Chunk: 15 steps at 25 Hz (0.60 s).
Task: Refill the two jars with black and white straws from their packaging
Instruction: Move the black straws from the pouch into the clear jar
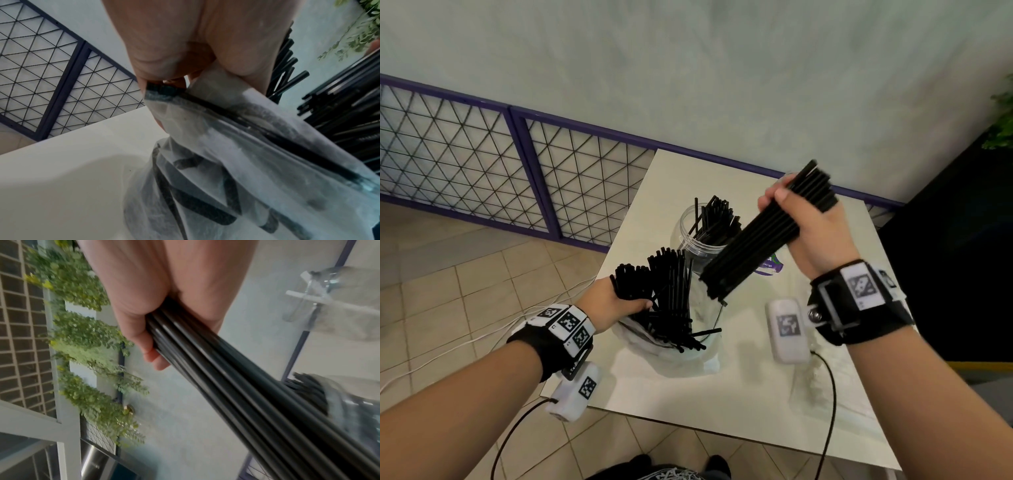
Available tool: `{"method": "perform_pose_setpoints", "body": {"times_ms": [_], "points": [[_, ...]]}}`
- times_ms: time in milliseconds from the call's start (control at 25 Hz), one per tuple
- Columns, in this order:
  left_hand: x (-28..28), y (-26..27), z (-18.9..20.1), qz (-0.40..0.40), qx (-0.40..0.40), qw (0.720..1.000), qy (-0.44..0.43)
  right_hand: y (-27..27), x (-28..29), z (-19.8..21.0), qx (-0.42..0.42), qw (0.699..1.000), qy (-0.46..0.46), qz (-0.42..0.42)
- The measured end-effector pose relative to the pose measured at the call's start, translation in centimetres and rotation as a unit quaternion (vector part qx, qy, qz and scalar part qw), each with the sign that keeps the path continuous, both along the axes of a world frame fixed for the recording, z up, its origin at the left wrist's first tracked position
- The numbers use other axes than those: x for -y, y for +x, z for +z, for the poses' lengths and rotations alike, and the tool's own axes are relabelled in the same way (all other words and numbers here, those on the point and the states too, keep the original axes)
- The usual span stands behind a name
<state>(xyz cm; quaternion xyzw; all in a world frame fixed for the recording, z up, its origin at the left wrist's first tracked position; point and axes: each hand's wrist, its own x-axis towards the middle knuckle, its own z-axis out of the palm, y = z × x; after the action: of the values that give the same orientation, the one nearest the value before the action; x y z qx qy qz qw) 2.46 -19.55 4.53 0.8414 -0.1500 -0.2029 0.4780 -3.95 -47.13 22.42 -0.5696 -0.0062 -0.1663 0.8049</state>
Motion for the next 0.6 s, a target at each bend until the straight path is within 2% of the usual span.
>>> {"method": "perform_pose_setpoints", "body": {"times_ms": [120,240,440,600], "points": [[0.1,-0.1,0.2,-0.003,0.011,1.0,0.021,3.3,1.0,2.3,0.056,0.997,0.026,-0.04],[0.3,-0.2,0.3,-0.002,0.016,0.999,0.032,7.3,0.5,2.2,0.067,0.994,0.026,-0.086],[0.5,-0.3,0.4,0.021,0.01,1.0,0.019,11.6,-0.8,-0.9,0.019,0.992,-0.038,-0.122],[0.5,-0.4,0.6,0.026,0.0,1.0,0.003,12.2,-1.4,-3.3,-0.041,0.989,-0.074,-0.125]]}}
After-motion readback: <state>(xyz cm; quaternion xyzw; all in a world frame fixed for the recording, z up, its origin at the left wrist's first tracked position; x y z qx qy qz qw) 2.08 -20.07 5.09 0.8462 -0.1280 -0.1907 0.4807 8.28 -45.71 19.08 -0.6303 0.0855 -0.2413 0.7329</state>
